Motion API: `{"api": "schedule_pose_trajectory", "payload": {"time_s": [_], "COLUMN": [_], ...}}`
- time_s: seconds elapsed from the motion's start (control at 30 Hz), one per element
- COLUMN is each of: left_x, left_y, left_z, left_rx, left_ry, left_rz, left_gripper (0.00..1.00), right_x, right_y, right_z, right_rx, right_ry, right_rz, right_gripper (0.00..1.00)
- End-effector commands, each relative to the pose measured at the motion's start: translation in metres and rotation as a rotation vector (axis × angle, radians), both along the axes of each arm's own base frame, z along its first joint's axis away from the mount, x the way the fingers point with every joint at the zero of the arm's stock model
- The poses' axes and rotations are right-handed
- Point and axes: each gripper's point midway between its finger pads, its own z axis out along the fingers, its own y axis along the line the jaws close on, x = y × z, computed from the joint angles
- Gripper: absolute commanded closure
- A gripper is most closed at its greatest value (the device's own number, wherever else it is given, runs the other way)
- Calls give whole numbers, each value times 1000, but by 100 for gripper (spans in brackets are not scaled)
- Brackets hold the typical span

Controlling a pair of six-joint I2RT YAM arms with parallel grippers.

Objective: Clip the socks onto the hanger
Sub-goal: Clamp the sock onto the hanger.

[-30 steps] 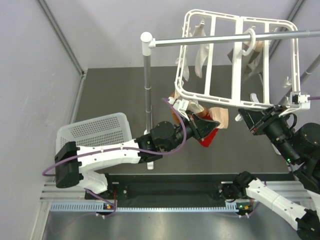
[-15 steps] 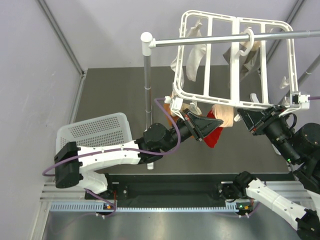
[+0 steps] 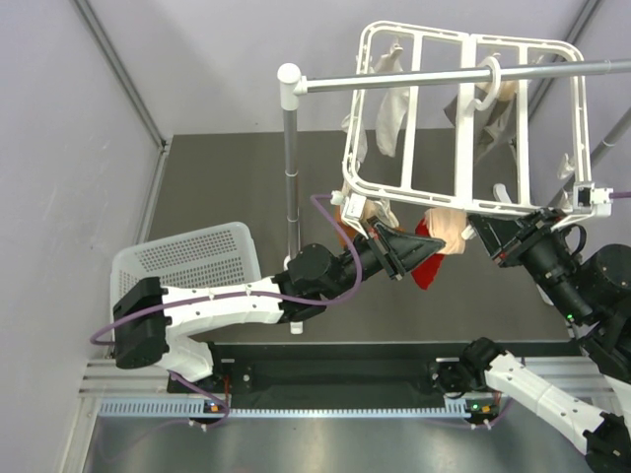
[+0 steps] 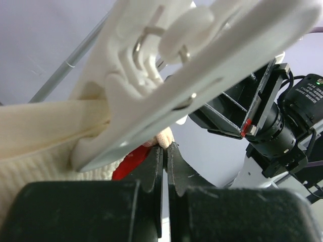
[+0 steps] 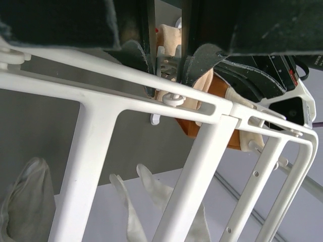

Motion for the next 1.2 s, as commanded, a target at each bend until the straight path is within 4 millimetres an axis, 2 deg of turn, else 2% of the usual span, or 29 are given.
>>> {"api": "schedule_pose_trajectory", "payload": {"time_s": [0.0, 0.23, 0.67, 1.17], "left_x": [-10, -14, -17, -21], "left_y": [10, 18, 6, 8], "left_z": [35, 43, 40, 47], "left_rx": [-128, -164, -204, -239], "left_ry": [-36, -45, -32, -36], "left_rz": [-40, -43, -97, -120], "left_gripper": [100, 100, 100, 100], "right_x": [-6, -7, -10, -9], "right_y": [7, 5, 11, 16], "right_z": [-2, -2, 6, 6], "right_rx": [5, 9, 78, 130], "right_ry": [3, 0, -14, -16], "right_rz": [48, 48, 76, 85], "right_gripper": [100, 100, 100, 98]}}
